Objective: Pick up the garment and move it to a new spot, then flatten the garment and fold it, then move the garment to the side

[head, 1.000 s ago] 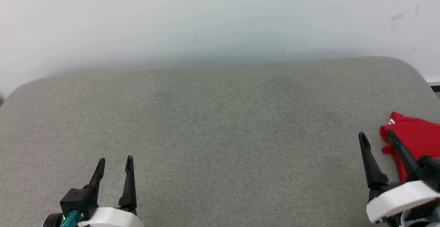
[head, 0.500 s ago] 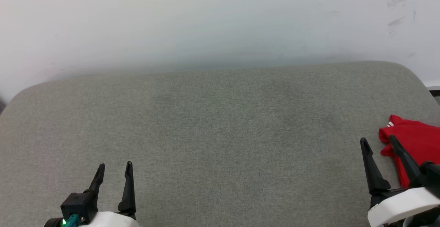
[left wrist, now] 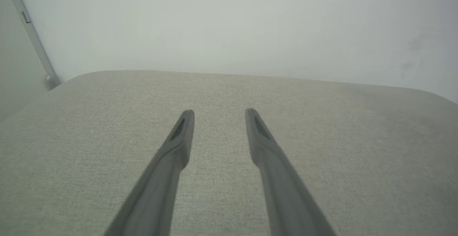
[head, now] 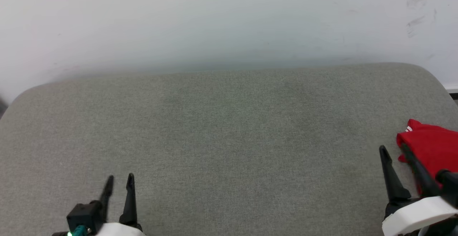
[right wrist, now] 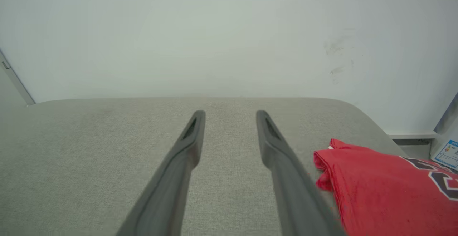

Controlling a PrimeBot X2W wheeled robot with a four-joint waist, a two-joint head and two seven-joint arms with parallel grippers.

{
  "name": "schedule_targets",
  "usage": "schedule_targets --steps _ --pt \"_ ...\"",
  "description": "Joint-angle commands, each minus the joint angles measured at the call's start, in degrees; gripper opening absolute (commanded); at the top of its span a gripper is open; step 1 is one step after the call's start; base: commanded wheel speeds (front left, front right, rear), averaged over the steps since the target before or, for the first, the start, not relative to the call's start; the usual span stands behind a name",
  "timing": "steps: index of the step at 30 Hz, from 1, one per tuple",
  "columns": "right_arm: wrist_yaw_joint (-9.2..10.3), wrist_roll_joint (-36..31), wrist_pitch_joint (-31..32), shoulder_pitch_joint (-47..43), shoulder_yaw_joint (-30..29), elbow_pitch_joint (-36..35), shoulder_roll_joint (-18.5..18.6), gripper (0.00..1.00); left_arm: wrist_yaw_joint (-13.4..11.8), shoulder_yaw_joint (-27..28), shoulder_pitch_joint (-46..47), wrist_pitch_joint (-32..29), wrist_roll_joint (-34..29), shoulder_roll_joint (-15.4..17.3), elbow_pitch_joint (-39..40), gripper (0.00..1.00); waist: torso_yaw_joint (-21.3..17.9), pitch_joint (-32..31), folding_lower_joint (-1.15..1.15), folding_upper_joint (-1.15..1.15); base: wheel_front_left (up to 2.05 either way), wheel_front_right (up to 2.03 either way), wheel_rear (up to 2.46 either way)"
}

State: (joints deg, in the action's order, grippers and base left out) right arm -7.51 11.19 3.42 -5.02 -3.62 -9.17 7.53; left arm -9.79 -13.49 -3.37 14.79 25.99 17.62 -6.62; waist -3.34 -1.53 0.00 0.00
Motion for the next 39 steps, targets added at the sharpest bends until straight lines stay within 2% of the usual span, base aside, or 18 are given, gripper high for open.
schedule_targets --steps 1,22,39 --pt "0.00 0.0 0.0 0.0 0.0 0.0 0.0 0.00 0.0 0.0 0.0 0.0 0.0 0.0 0.0 0.00 0.0 0.0 0.00 0.00 0.00 0.00 0.00" --pt "0.01 21.0 0.8 3.0 -0.8 6.3 -1.3 0.00 4.5 4.7 2.5 -5.2 17.5 -3.7 -2.4 0.00 0.5 0.3 0.00 0.00 0.00 0.00 0.00" --pt "0.01 35.3 1.4 5.1 -1.3 10.3 -2.1 0.00 7.6 8.1 4.4 -8.8 29.3 -6.1 -3.5 0.00 1.0 0.5 0.00 0.00 0.00 0.00 0.00"
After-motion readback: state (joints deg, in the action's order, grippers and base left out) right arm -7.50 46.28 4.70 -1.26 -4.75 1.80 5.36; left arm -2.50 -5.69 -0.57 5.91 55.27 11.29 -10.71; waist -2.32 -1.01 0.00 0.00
